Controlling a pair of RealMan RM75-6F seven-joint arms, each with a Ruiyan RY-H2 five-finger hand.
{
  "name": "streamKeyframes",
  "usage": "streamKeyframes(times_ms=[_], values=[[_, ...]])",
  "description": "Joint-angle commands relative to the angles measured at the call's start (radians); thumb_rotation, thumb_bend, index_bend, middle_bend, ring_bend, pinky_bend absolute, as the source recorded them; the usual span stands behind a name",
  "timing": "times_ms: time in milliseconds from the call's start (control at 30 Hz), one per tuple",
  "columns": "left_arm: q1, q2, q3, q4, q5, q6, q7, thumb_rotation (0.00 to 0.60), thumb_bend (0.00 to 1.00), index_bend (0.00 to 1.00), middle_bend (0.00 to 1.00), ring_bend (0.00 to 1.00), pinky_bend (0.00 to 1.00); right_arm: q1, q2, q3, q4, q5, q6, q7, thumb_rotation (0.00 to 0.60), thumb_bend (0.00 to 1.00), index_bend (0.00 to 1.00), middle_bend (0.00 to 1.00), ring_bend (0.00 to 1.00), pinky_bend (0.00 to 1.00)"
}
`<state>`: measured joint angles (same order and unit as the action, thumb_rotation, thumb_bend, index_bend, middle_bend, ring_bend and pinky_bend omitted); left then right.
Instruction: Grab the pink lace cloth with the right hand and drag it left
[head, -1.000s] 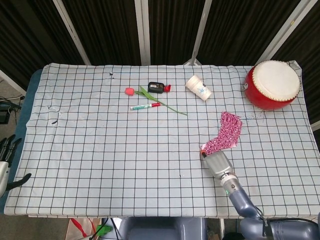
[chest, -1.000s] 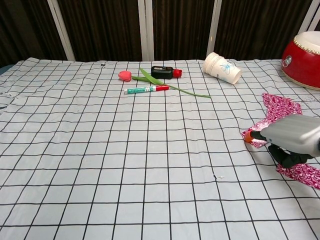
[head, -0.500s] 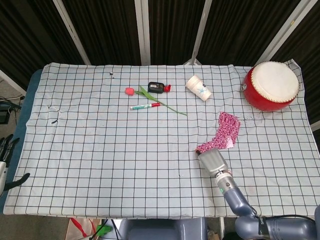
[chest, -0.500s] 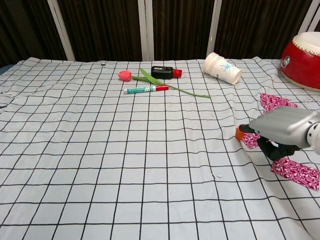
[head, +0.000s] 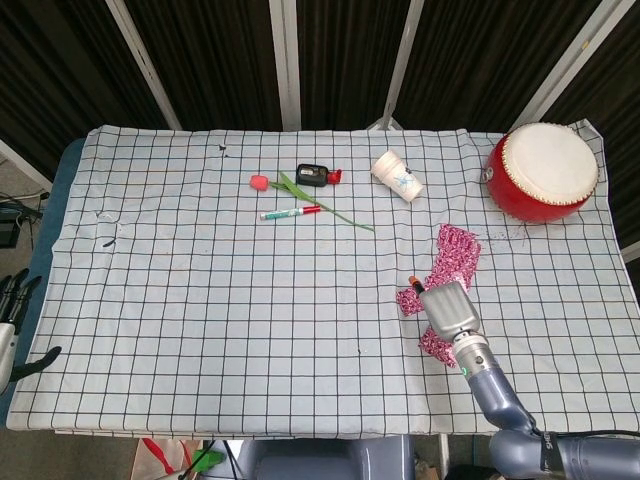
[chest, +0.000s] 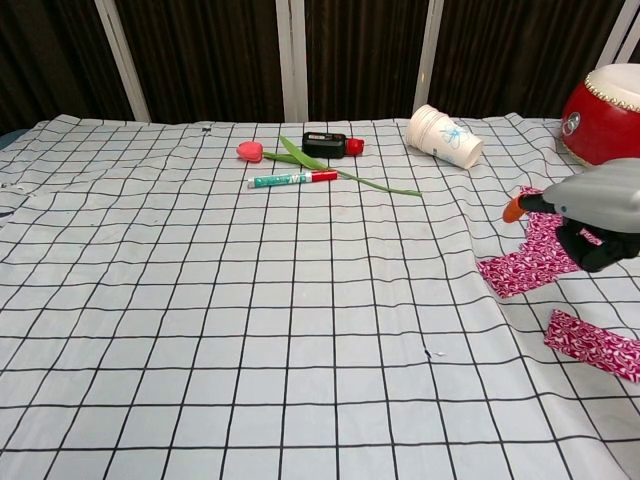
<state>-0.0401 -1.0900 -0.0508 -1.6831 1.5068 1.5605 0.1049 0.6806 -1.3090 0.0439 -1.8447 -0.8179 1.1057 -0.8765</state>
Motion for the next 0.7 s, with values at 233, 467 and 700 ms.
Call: streamKeyframes(times_ms=[233, 467, 700], values=[[0.003, 0.004, 0.000, -0.004, 0.000, 0.003, -0.004, 0.600, 0.25, 0.10, 0.00, 0.00, 0.01, -0.177, 0.121, -0.081, -0.121, -0.217, 0.112, 0.303, 0.600, 0.50, 0.00, 0.21, 0.34, 0.36], [0.004, 0.006, 0.002, -0.006, 0.001, 0.003, -0.009, 0.600, 0.25, 0.10, 0.00, 0.00, 0.01, -0.351, 0.130, -0.140, -0.027, -0.530, 0.306, 0.654, 0.600, 0.36, 0.00, 0.09, 0.21, 0.27], [0.004, 0.007, 0.005, -0.009, 0.008, 0.003, -0.008, 0.600, 0.25, 0.10, 0.00, 0.00, 0.01, -0.459, 0.127, -0.192, 0.150, -0.697, 0.443, 0.796, 0.600, 0.26, 0.00, 0.07, 0.16, 0.21]])
